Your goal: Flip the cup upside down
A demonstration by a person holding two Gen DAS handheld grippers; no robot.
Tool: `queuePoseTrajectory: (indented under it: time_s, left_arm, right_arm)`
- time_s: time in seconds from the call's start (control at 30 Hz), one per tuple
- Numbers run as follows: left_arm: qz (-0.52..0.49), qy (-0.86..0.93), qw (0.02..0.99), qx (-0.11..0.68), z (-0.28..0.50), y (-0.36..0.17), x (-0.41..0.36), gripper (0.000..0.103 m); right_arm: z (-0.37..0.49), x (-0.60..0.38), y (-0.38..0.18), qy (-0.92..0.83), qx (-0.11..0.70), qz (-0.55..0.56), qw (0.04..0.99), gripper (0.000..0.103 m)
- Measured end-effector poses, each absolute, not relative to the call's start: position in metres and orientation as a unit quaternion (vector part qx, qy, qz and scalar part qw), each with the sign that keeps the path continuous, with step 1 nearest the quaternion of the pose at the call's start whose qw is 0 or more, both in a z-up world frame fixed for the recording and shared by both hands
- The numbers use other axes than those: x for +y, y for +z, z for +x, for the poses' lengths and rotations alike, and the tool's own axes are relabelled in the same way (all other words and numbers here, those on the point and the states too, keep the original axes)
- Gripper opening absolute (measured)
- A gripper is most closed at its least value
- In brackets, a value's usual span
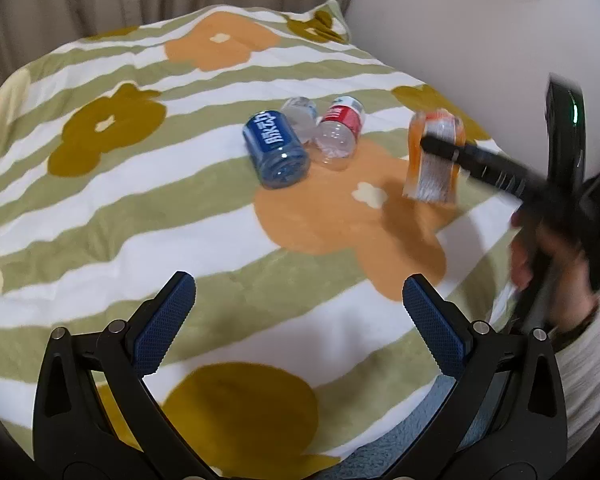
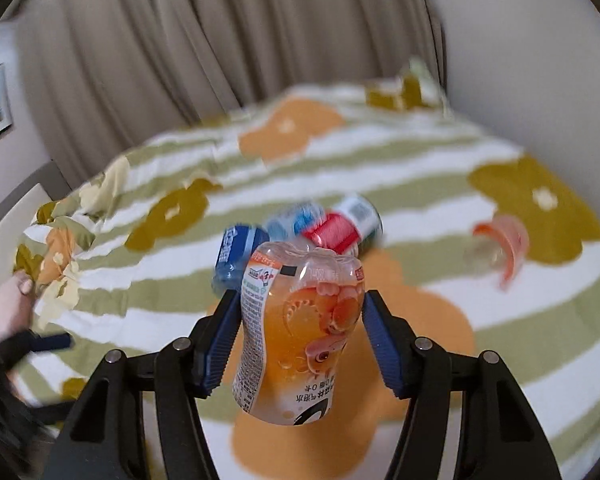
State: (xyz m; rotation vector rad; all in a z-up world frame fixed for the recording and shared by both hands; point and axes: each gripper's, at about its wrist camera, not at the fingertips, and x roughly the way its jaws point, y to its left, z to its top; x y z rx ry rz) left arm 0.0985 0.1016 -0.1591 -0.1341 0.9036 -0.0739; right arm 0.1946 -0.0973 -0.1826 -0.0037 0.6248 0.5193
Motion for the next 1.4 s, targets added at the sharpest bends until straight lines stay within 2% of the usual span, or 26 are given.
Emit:
queuePoseTrajectory:
  time_s: [0.27, 0.6, 1.13, 1.17, 1.27, 1.4]
  left_arm:
    - [-0.060, -0.004, 0.897, 0.437, 0.096, -0.160, 0.109, 0.103]
    - [-0.076, -0.020, 0.896, 0.437, 0.101, -0.159, 0.107, 0.103]
    - [-0.075, -0.030, 0.903, 0.422, 0.091, -0.146, 0.094, 0.103]
    - [-0.074, -0.029, 0.904, 0.420, 0.090, -0.145, 0.094, 0.103]
    - [-0.075, -0.027, 0.906, 0.417, 0.087, -0.141, 0.094, 0.103]
    - [-0.074, -0.024, 0.910, 0.408, 0.082, -0.134, 0.092, 0.103]
  right_arm:
    - [0.201, -0.069, -0.227, 0.215, 0.264, -0.095, 0.935, 0.058]
    - [0.170, -0.079, -0.235, 0.222, 0.268, -0.131, 0.928, 0.057]
    - [0.166, -0.078, -0.234, 0.213, 0.281, -0.121, 0.928, 0.058]
    - [0.166, -0.078, -0.234, 0.213, 0.282, -0.117, 0.928, 0.061]
    - [0.164, -0.085, -0.232, 0.213, 0.284, -0.077, 0.932, 0.103]
    - [0.160, -0.085, -0.230, 0.202, 0.295, -0.090, 0.929, 0.103]
